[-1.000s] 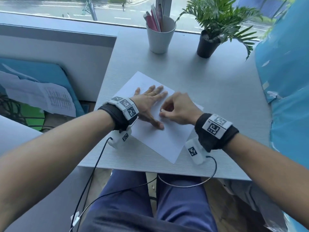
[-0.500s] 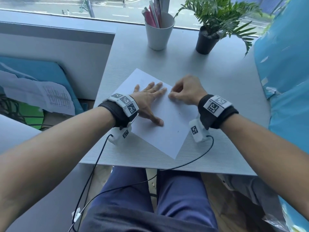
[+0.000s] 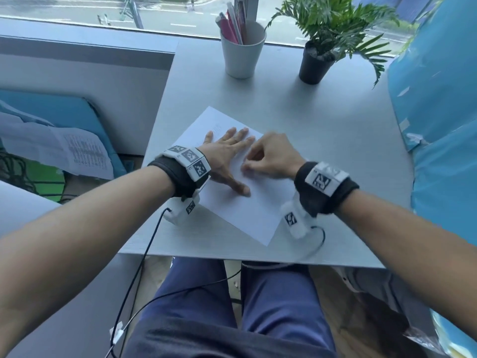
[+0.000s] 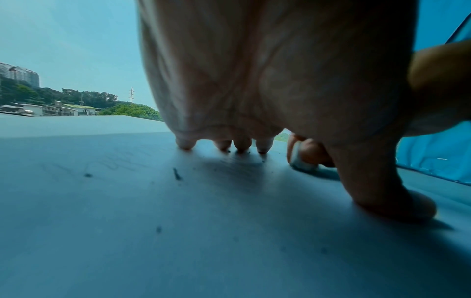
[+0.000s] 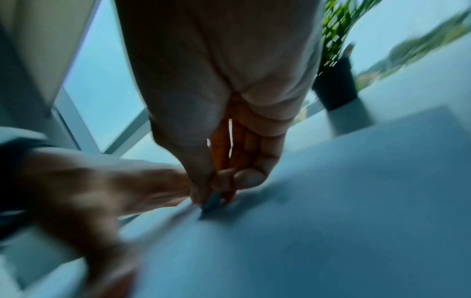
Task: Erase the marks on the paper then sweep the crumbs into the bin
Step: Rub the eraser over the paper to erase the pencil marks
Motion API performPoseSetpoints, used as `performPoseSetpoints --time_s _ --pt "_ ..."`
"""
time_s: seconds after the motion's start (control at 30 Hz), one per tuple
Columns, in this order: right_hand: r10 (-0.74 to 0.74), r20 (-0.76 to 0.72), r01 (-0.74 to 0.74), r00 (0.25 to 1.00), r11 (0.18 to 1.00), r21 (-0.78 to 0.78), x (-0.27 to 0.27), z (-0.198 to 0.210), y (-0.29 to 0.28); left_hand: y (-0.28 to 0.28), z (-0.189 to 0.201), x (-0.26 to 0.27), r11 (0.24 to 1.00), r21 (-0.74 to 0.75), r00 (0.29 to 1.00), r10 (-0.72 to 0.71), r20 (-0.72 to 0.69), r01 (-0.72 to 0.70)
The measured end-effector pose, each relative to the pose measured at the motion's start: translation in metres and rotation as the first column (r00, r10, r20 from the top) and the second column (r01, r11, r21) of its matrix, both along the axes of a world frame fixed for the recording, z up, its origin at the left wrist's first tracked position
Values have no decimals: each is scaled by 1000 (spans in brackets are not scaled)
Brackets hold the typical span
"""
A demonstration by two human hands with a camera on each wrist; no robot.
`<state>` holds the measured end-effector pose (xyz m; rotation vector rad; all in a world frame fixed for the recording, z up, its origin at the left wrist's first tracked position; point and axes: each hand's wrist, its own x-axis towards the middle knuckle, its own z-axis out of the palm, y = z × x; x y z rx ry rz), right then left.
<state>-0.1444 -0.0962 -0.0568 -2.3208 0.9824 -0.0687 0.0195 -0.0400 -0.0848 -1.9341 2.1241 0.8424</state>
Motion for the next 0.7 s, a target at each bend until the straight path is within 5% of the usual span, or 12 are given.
performPoseSetpoints --time_s 0.13,0.3,0.43,0.6,0.7 --pt "-185 35 187 982 979 -86 1 4 -35 0 2 -1 1000 -11 1000 3 6 -2" --pt "40 -18 -40 999 999 -21 2 1 4 0 1 0 1000 0 1000 -19 17 19" --pt "-161 33 163 986 984 -74 2 3 -35 -1 0 -1 1000 -5 1000 -5 14 5" --pt "74 -18 -75 997 997 -21 6 -2 10 1 3 -2 1000 -2 1000 -8 9 8" --pt "-124 45 125 991 992 -33 3 1 -26 1 3 -2 1000 -5 1000 7 -6 -7"
